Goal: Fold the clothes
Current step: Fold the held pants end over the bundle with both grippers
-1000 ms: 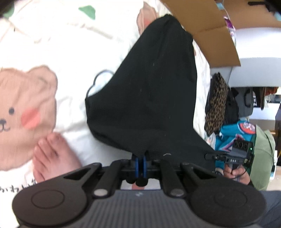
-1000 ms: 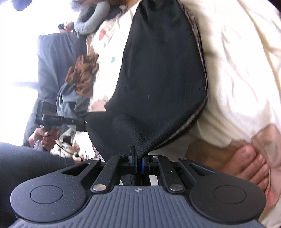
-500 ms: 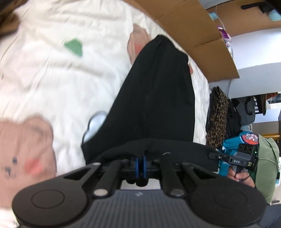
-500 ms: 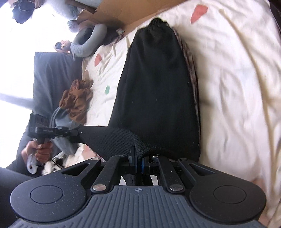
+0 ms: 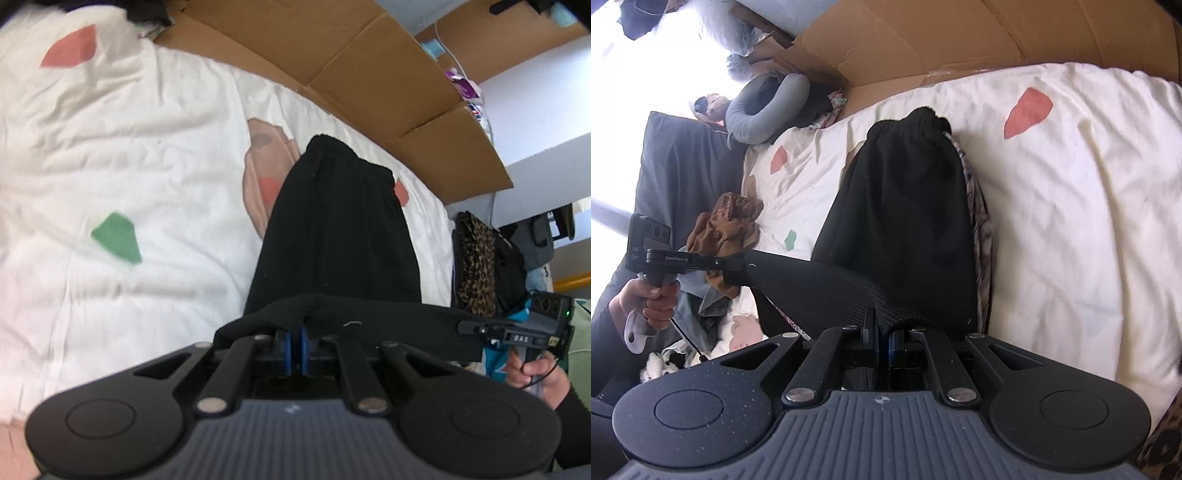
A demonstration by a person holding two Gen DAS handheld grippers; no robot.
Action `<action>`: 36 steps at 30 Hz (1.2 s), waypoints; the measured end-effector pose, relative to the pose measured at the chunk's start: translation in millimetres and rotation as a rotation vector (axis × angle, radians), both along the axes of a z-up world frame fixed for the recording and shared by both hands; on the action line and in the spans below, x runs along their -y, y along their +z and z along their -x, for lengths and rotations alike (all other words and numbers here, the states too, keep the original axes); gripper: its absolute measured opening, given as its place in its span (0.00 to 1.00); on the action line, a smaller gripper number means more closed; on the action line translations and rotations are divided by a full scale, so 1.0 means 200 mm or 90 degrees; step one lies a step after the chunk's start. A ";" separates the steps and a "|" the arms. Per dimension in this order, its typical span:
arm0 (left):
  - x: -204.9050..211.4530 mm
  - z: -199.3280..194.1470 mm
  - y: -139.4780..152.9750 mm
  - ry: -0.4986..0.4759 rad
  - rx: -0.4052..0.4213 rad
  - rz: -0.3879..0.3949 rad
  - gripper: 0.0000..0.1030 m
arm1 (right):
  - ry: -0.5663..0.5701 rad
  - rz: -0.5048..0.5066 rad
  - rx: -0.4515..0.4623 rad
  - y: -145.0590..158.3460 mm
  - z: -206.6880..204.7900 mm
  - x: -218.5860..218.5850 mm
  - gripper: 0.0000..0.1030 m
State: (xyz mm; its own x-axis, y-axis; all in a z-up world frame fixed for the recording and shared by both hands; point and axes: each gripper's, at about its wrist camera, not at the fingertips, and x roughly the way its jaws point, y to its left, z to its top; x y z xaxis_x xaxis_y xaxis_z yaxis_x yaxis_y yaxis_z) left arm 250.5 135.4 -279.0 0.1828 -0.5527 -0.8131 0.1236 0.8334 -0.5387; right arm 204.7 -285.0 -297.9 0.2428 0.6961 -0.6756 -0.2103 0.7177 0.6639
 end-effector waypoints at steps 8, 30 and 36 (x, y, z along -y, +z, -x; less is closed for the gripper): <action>0.04 -0.15 0.00 -0.005 0.025 -0.020 0.05 | -0.014 0.013 0.009 -0.02 -0.13 -0.01 0.03; 0.07 -0.35 -0.18 0.022 0.071 -0.030 0.06 | -0.046 0.049 0.033 -0.13 -0.41 -0.02 0.03; 0.07 -0.36 -0.28 0.041 0.054 -0.034 0.15 | -0.077 0.051 0.012 -0.18 -0.43 -0.01 0.06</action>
